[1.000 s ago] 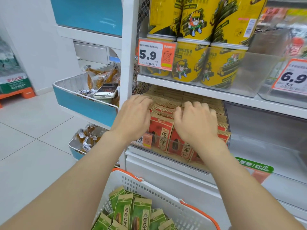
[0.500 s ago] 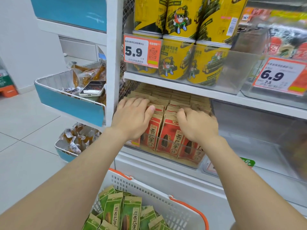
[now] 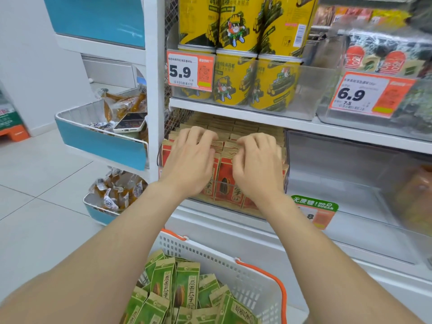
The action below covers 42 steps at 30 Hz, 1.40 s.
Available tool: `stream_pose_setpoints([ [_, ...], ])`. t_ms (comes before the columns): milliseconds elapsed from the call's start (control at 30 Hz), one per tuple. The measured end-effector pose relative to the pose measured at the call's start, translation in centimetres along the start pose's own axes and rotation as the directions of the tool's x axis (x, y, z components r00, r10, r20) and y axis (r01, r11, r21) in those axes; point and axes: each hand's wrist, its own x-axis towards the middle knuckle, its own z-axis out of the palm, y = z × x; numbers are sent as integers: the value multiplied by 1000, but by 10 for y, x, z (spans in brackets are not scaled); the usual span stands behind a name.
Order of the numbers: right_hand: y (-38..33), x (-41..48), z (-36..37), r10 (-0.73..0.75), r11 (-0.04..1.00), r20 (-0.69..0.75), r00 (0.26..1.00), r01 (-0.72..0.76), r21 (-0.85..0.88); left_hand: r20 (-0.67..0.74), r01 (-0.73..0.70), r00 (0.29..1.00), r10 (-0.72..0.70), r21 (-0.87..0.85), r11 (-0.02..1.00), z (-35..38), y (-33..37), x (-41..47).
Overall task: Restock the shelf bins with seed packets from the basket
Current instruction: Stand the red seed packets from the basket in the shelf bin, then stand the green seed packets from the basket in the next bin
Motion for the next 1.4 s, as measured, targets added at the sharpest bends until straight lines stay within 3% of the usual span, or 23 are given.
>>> stream_pose_setpoints([
  [100, -11, -16, -12, -179, 984, 23, 984, 179, 0, 116, 21, 993, -31, 87, 996, -16, 14, -15],
  [167, -16, -30, -19, -212, 977, 202, 956, 215, 7, 324, 72, 940, -106, 115, 991, -23, 18, -26],
  [233, -17, -44, -27, -175, 984, 463, 869, 173, 46, 538, 104, 828, -157, 127, 986, -27, 23, -42],
  [333, -18, -61, -42, -136, 985, 755, 642, 172, 30, 732, 70, 663, -158, 150, 986, -25, 33, -73],
  [400, -23, -70, -53, -88, 977, 899, 429, 212, -6, 802, 48, 579, -146, 146, 988, -26, 42, -90],
  [467, -28, -77, -62, -19, 959, 975, 220, 280, -44, 839, 23, 525, -145, 156, 988, -27, 50, -101],
  [500, -31, -81, -64, 10, 951, 987, 163, 303, -60, 850, 15, 506, -147, 161, 987, -28, 52, -105],
  [567, -36, -88, -63, 11, 953, 988, 154, 298, -57, 853, 9, 502, -140, 157, 988, -28, 54, -110],
  [700, -38, -89, -68, -17, 959, 965, 262, 277, -58, 856, -12, 503, -121, 147, 989, -32, 58, -110],
  [833, -24, -87, -80, 24, 966, 957, 288, 241, -97, 842, -4, 531, -97, 118, 993, -25, 65, -102],
  [1067, 4, -108, -80, 179, 960, 961, 210, 177, -217, 855, -21, 518, -41, 60, 998, 5, 96, -94],
  [1400, 61, -147, -93, 284, 932, 942, 178, 178, -315, 929, -116, 368, 20, 25, 993, 45, 147, -102],
])
